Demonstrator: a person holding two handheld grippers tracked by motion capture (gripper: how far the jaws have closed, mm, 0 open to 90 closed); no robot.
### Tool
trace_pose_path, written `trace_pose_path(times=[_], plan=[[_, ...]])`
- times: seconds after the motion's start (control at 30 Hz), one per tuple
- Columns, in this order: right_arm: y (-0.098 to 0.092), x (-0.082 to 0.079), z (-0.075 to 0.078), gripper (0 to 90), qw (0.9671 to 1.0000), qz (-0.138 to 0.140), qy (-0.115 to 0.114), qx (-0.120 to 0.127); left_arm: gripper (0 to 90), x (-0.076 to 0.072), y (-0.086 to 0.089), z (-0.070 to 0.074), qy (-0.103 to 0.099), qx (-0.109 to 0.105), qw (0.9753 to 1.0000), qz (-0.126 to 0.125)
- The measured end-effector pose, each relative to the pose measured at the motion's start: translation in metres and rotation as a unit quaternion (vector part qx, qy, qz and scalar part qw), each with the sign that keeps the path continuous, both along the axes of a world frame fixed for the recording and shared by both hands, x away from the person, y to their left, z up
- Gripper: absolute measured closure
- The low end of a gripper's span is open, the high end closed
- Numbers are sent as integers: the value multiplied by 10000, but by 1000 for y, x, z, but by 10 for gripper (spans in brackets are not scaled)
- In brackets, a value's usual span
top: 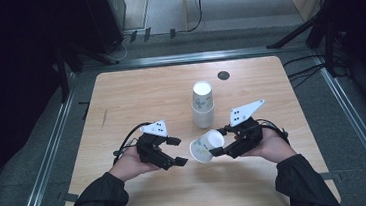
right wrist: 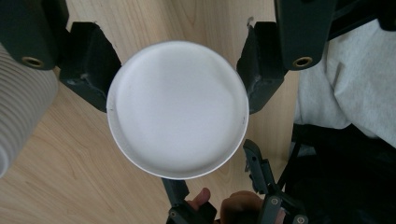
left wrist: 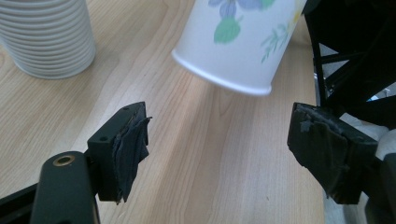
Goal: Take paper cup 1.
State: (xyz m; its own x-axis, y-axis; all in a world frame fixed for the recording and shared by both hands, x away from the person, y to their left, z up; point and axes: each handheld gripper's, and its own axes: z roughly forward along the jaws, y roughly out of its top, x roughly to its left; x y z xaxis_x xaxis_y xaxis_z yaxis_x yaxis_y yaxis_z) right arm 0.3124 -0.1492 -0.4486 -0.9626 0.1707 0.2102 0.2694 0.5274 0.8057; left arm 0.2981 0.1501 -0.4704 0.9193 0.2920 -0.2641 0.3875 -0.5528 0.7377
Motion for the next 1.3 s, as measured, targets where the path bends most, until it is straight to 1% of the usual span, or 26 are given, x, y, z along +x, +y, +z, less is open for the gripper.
trace_pose_path(times=[0.1, 0.17, 0.23, 0.33, 0.43, 0.47, 0.53, 0.63, 0.8, 0.97, 1.03, 1.13, 1.3], plan=[[6, -2, -7, 355, 10000, 53, 0, -34, 194, 0, -1, 0, -15, -71, 9999, -94], [10, -2, -10, 355, 10000, 69, 46, -43, 196, 0, -1, -1, -71, -114, 9997, -196], [13, -2, -13, 355, 9999, 79, 101, -40, 197, -1, -3, -1, -109, -123, 9996, -234], [17, -3, -15, 356, 9997, 78, 207, 46, 207, 1, -4, -1, -116, -132, 9994, -285], [20, -2, -16, 356, 9994, 60, 321, 135, 219, 2, -7, -2, -138, -223, 9991, -347], [21, -2, -17, 356, 9993, 57, 349, 157, 221, 2, -7, -1, -154, -217, 9989, -379], [23, -2, -18, 356, 9991, 70, 374, 195, 226, 2, -9, -2, -147, -262, 9987, -416], [26, -1, -19, 356, 9986, 103, 447, 255, 227, 3, -12, -3, -182, -211, 9983, -519], [29, -1, -21, 357, 9982, 116, 511, 293, 227, 2, -15, -6, -241, -161, 9980, -568], [31, 0, -19, 358, 9968, 98, 607, 510, 226, 2, -17, -8, -286, -112, 9978, -596], [32, 1, -19, 358, 9969, 92, 608, 493, 225, 2, -18, -9, -318, -115, 9975, -615], [32, 1, -19, 358, 9965, 106, 669, 498, 230, 1, -19, -9, -340, -94, 9975, -614], [33, 2, -19, 357, 9962, 128, 693, 517, 262, 0, -18, -9, -420, -91, 9970, -645]])
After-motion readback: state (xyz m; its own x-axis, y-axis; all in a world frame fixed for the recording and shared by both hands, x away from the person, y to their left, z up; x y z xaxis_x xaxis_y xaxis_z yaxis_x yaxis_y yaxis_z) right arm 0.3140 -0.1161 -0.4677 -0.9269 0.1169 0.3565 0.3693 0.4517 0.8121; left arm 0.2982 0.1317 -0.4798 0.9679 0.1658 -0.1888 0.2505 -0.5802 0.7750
